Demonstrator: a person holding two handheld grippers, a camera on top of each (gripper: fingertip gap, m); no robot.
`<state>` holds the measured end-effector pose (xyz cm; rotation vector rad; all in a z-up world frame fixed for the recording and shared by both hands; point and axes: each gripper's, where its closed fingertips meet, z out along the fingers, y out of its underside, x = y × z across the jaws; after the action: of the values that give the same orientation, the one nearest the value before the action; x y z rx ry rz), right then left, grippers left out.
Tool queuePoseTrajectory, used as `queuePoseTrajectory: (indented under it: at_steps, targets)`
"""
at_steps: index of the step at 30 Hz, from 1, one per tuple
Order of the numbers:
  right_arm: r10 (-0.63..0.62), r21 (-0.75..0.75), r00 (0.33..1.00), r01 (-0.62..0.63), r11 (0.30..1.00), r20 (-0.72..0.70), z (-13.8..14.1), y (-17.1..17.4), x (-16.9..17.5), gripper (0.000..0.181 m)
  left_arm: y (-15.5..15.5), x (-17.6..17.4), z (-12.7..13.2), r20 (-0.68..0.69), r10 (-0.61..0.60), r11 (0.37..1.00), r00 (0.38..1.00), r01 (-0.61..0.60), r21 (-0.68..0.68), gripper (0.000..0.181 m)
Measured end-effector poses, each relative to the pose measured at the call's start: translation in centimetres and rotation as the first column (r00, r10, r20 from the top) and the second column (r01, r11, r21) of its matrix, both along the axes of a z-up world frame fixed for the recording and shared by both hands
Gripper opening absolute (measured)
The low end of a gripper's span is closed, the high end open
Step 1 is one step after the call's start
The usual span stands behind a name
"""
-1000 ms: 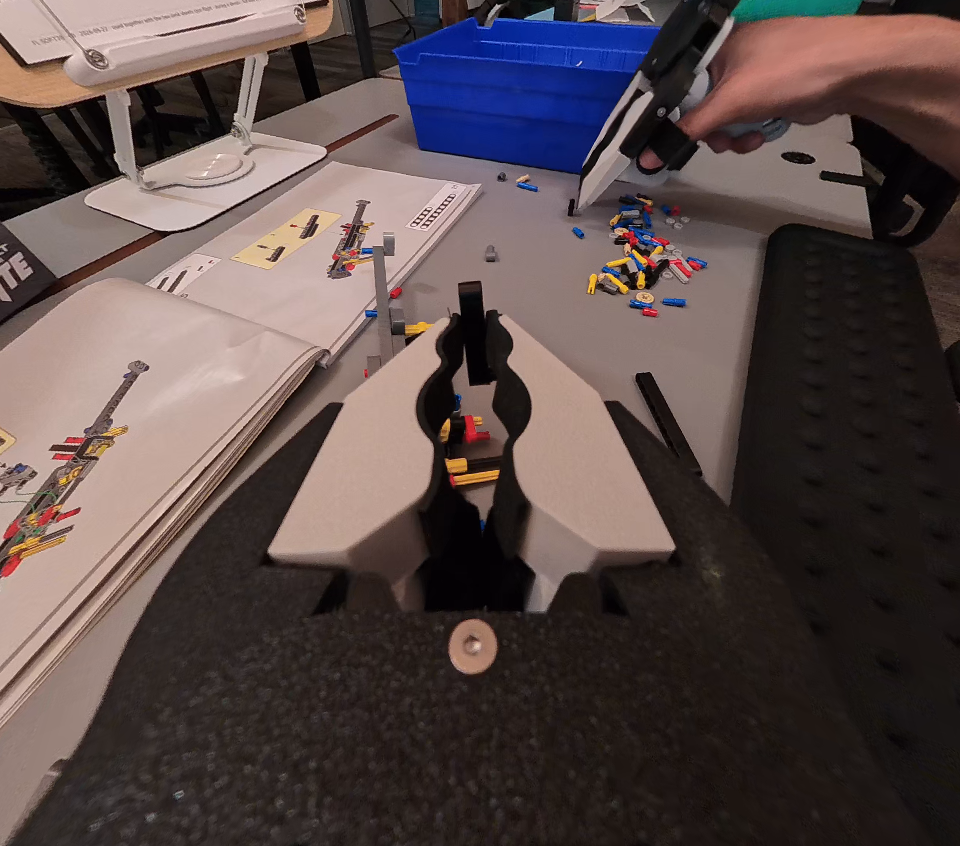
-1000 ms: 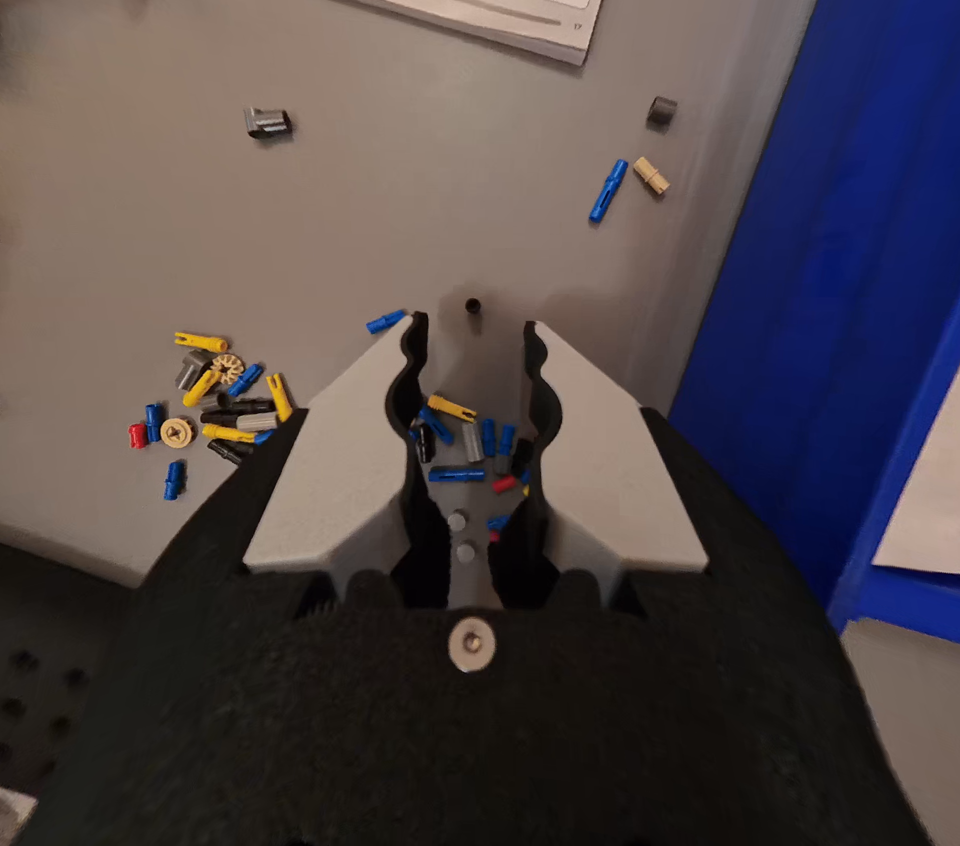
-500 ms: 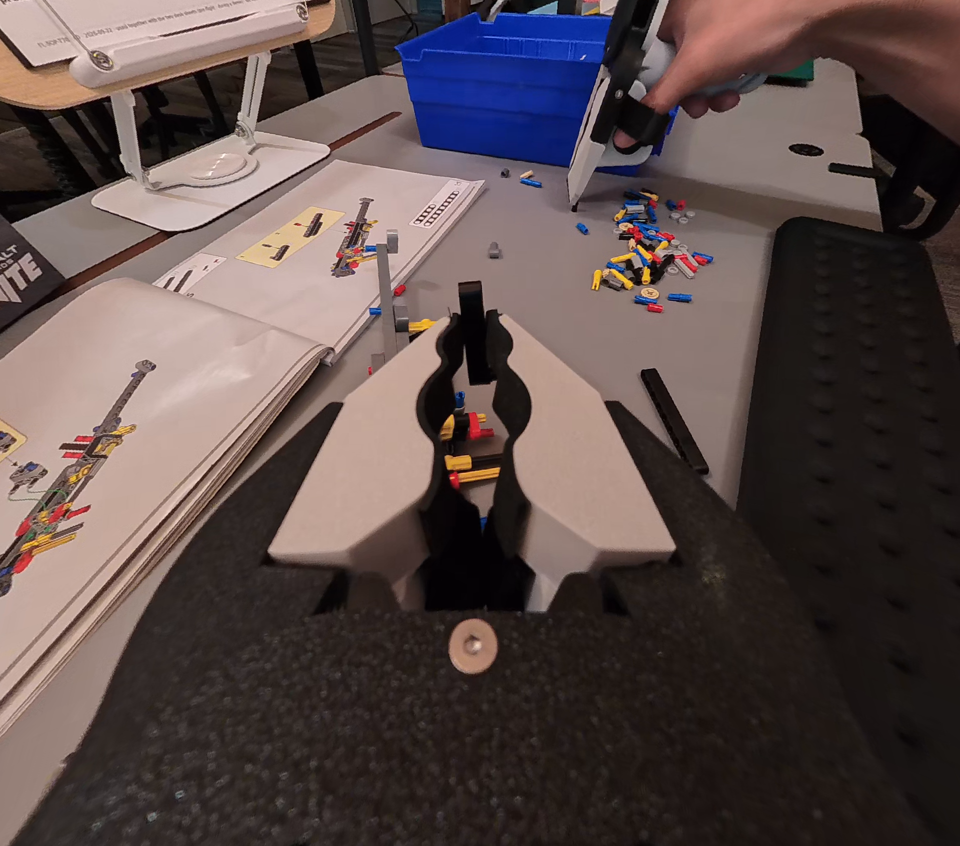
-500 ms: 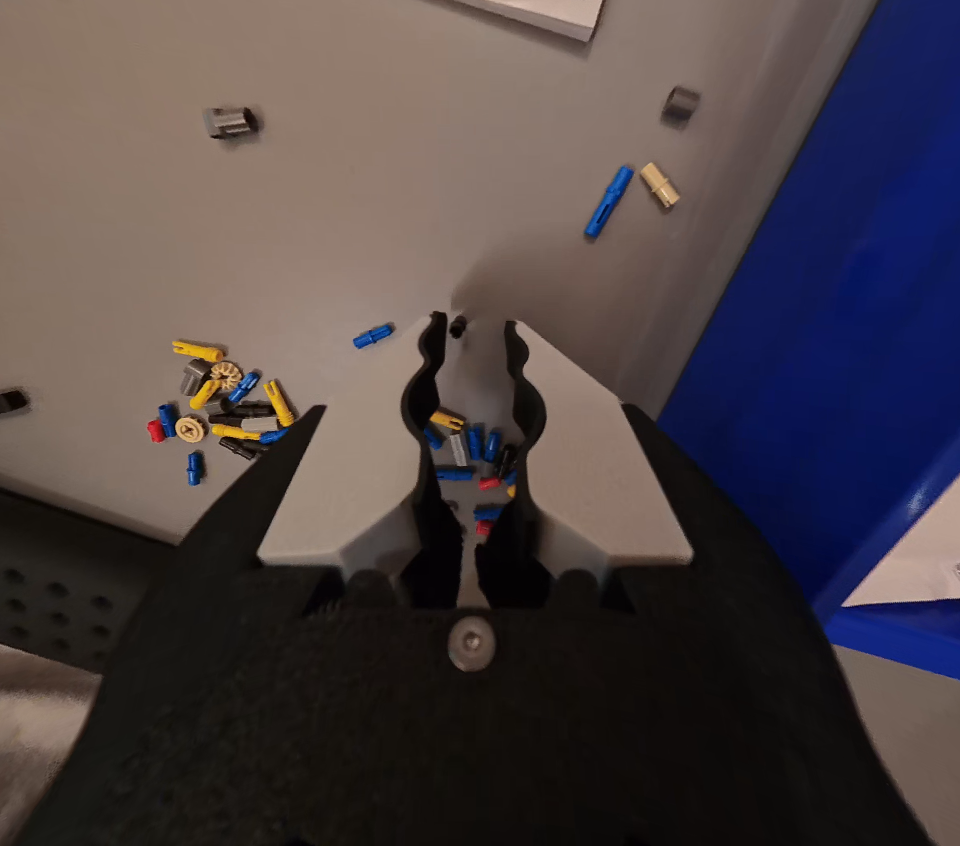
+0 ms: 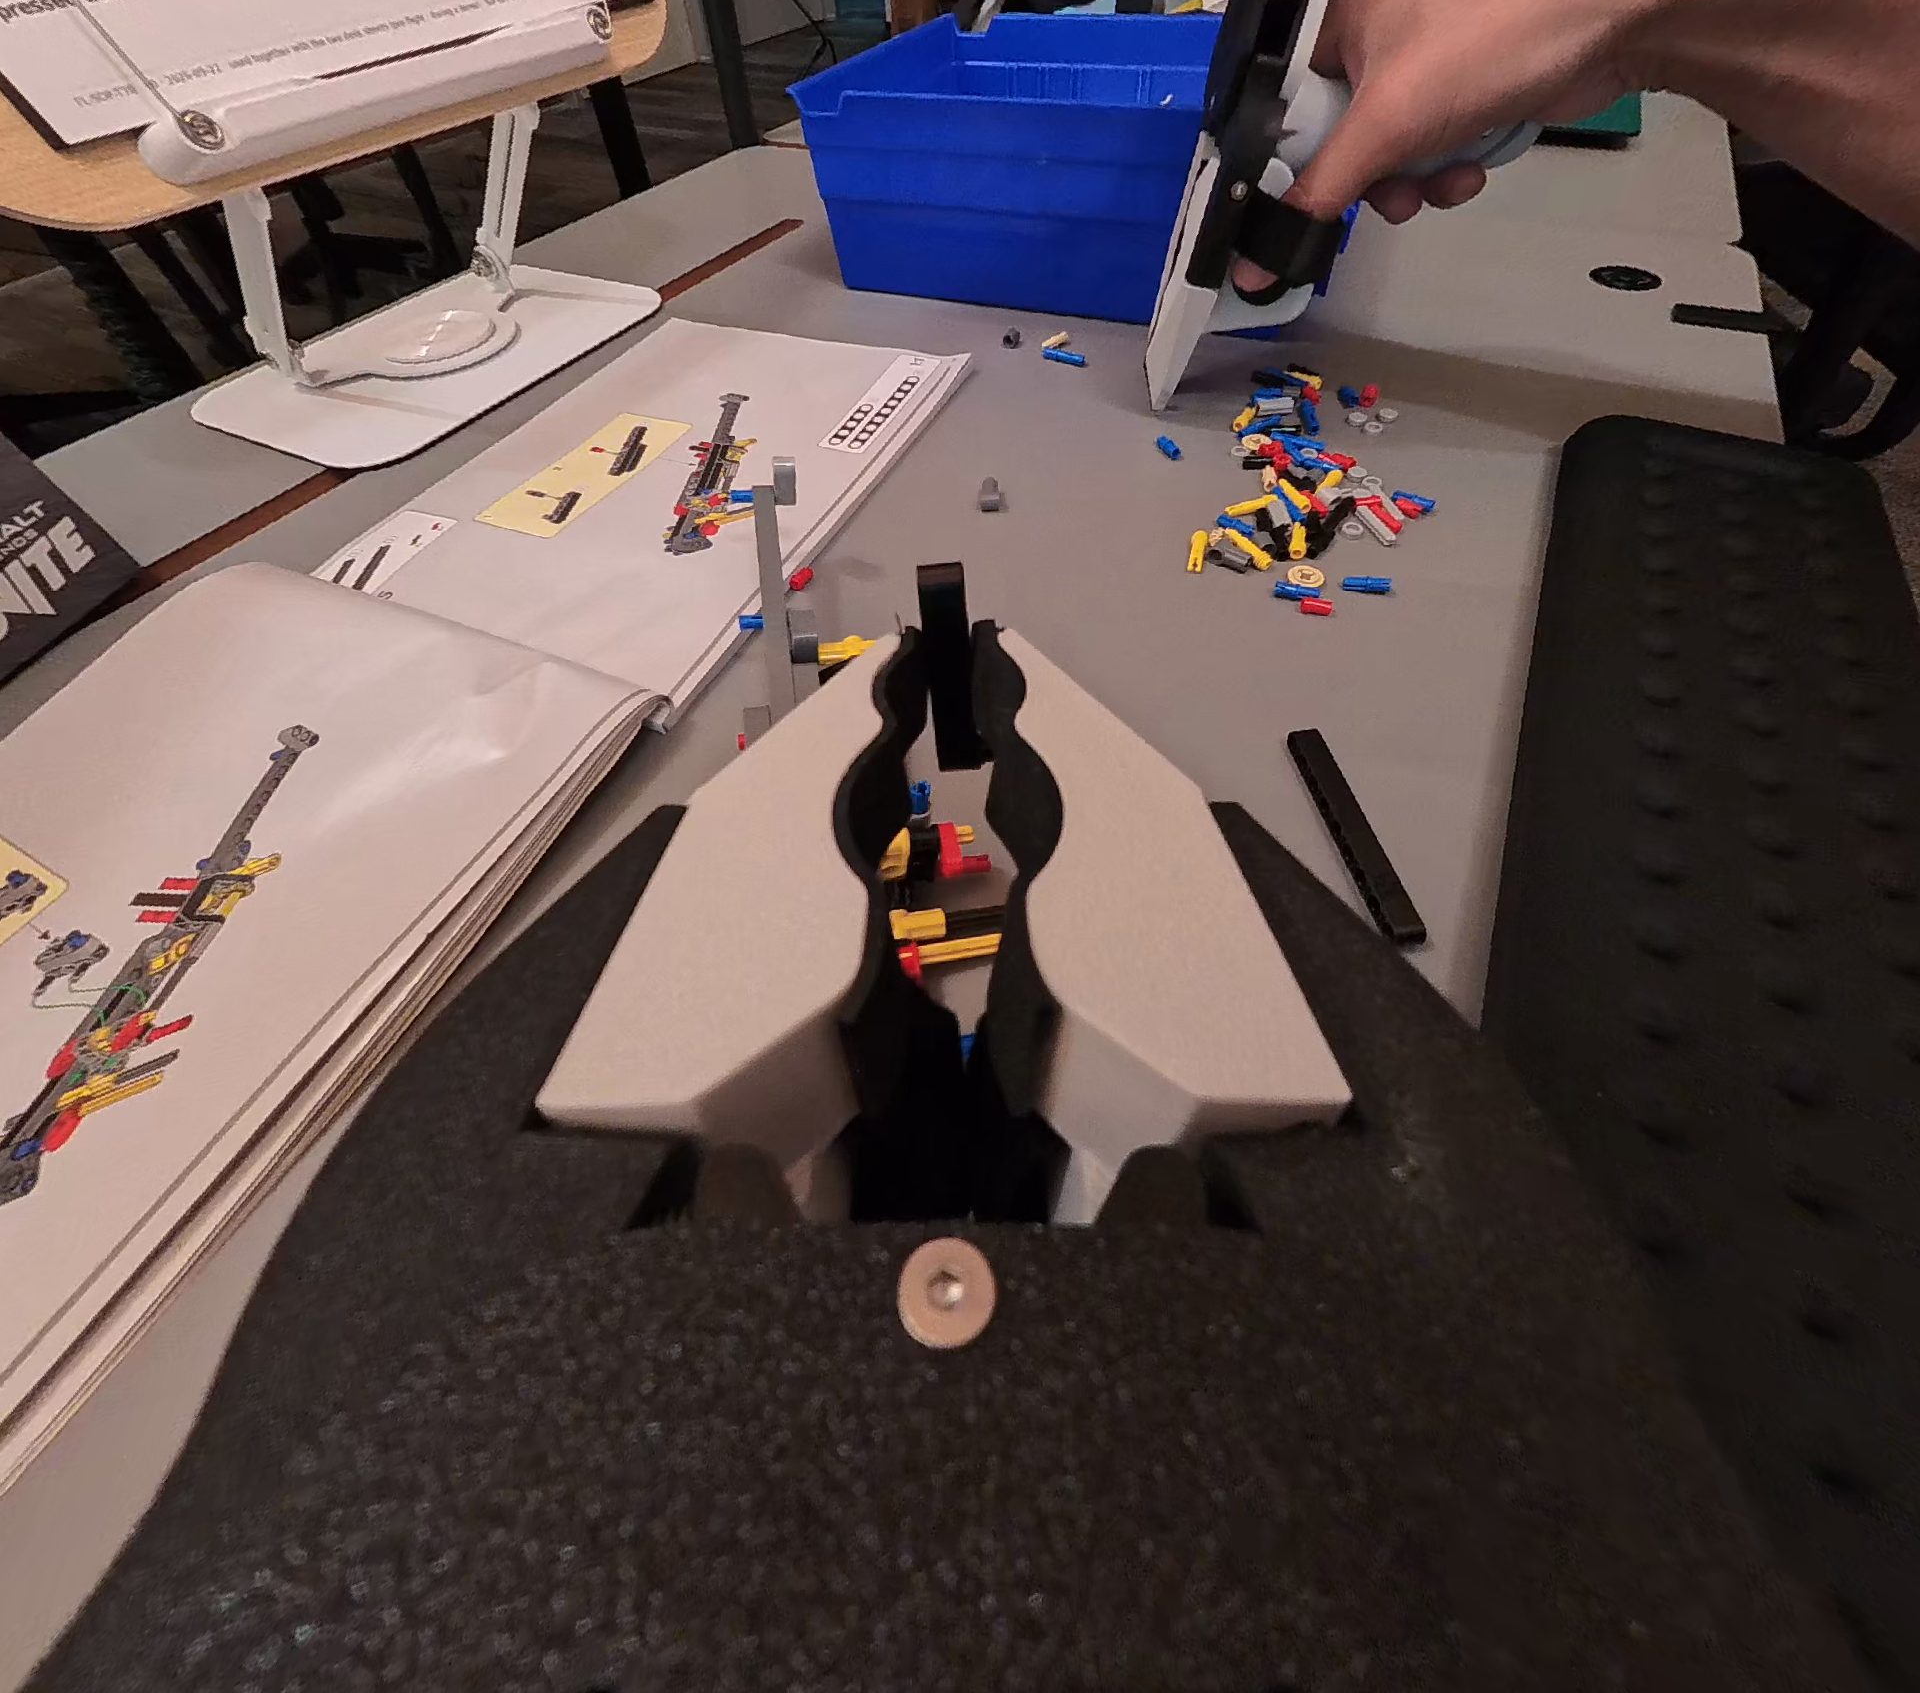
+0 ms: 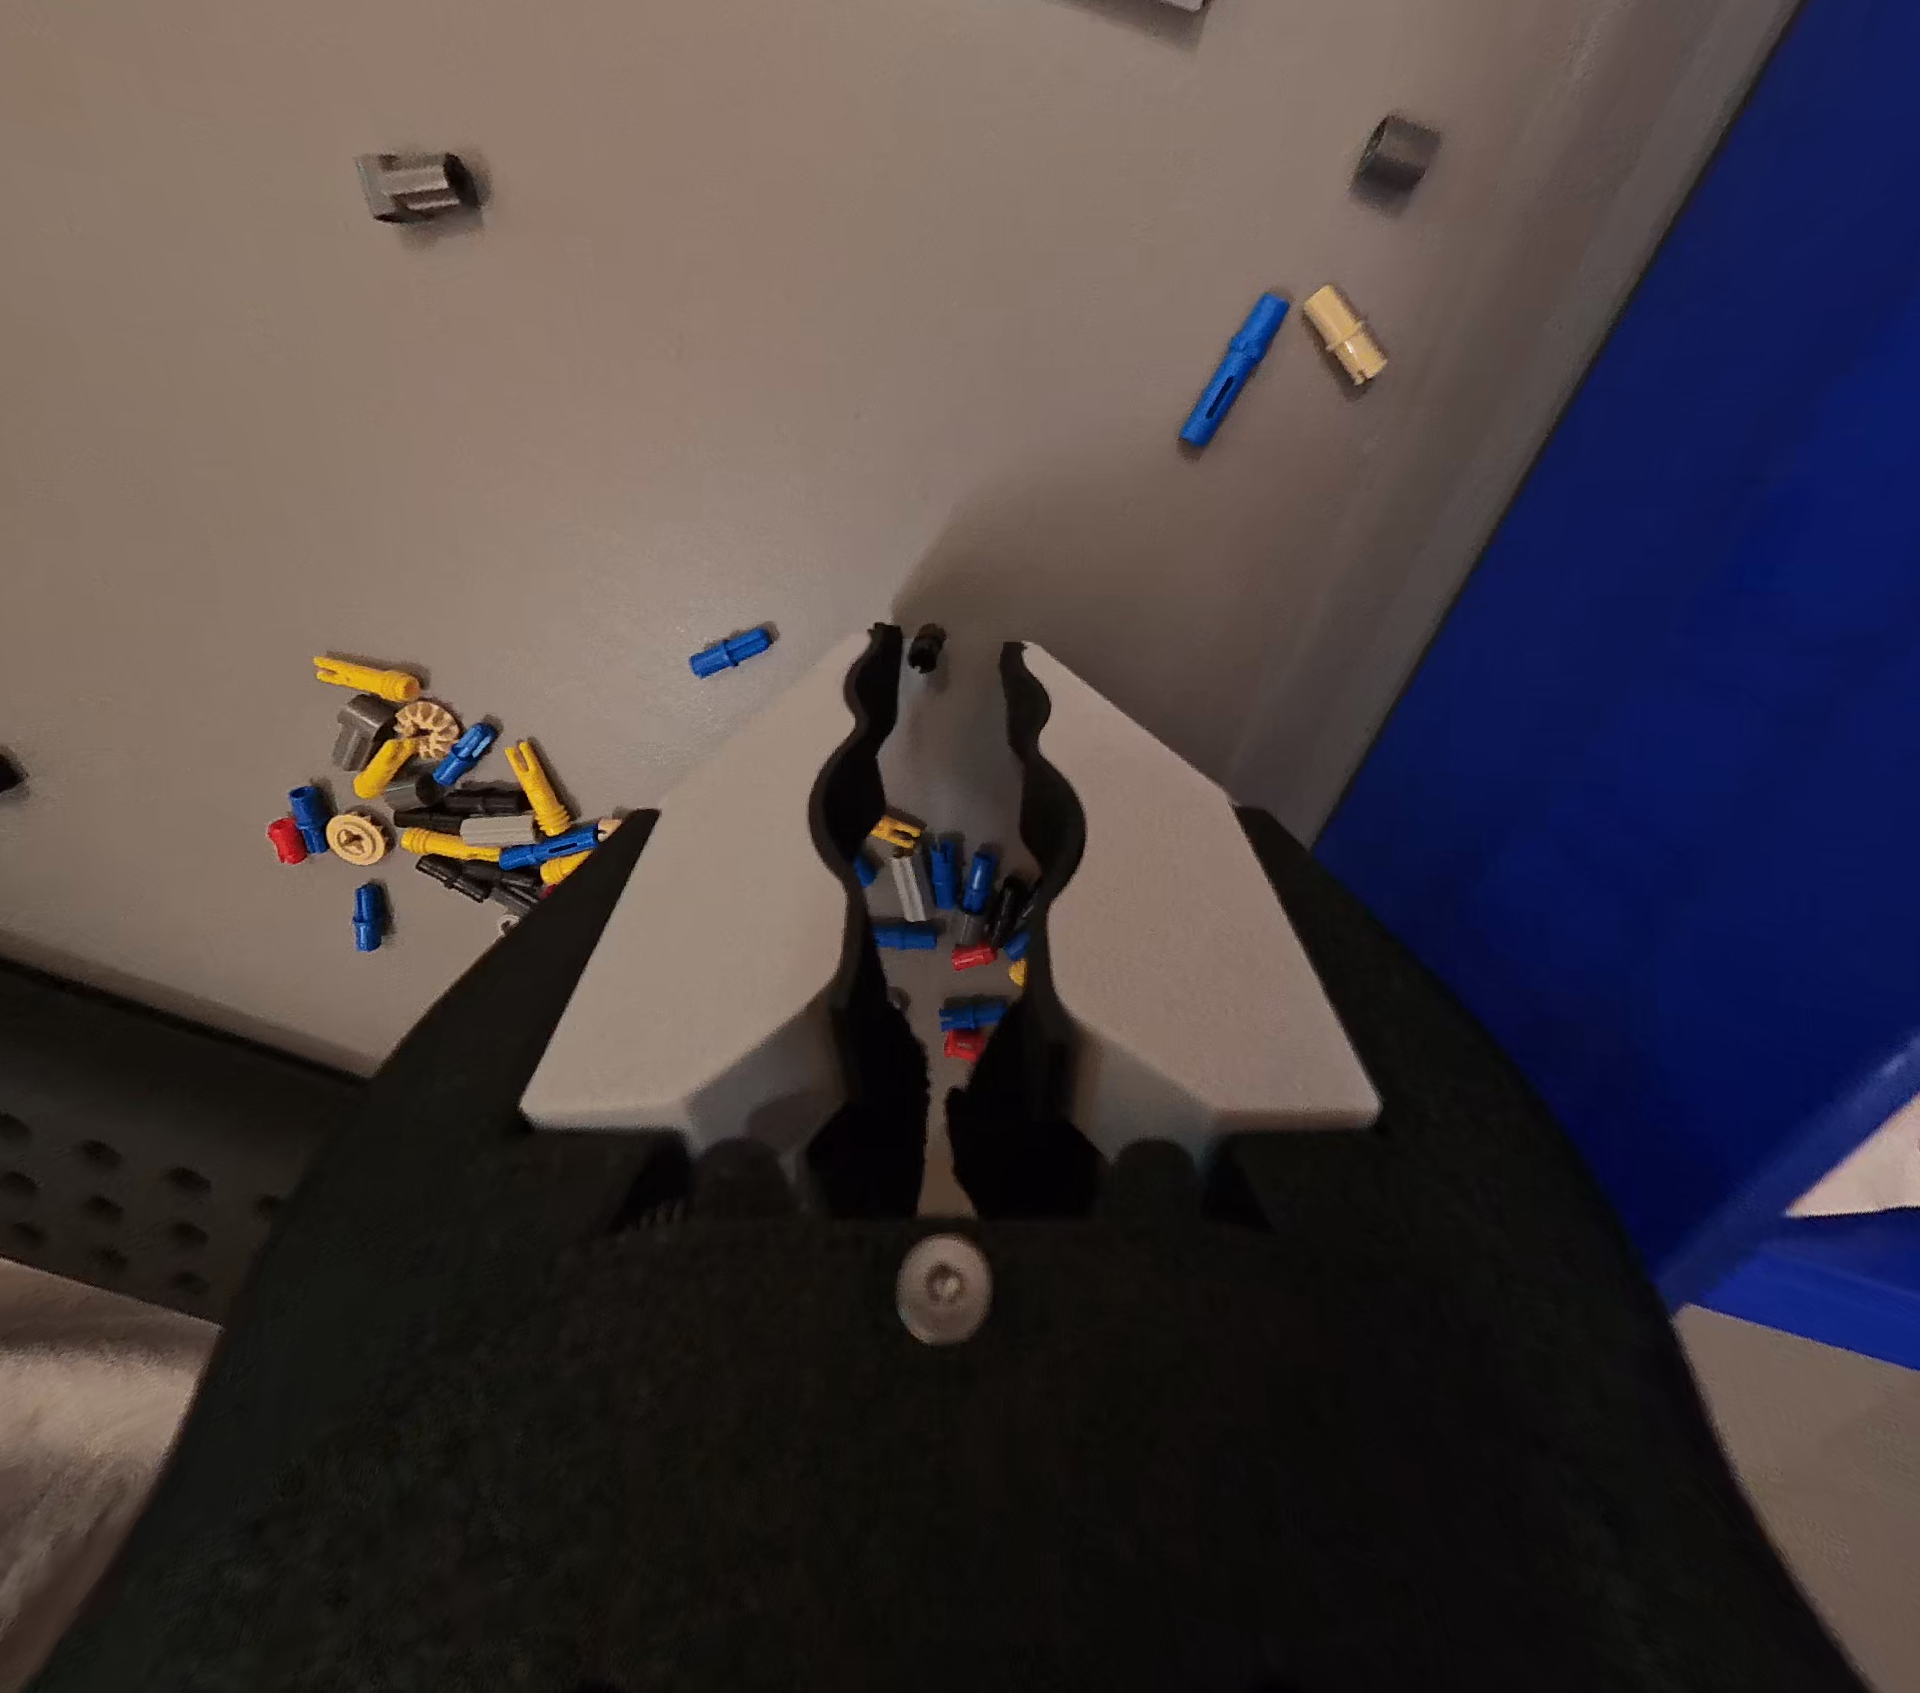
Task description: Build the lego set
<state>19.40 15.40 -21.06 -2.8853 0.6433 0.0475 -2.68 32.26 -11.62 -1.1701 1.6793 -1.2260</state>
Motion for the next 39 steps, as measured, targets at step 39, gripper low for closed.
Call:
queuePoseTrajectory:
  at_steps: [39]
  targets:
    - [0.008,-0.015,1.0,-0.008,1.0,0.015,0.16,0.04,0.62,0.013,-0.04,-0.02,0.01,-0.002,-0.005,1.0,1.0,0.005,-0.007,0.006]
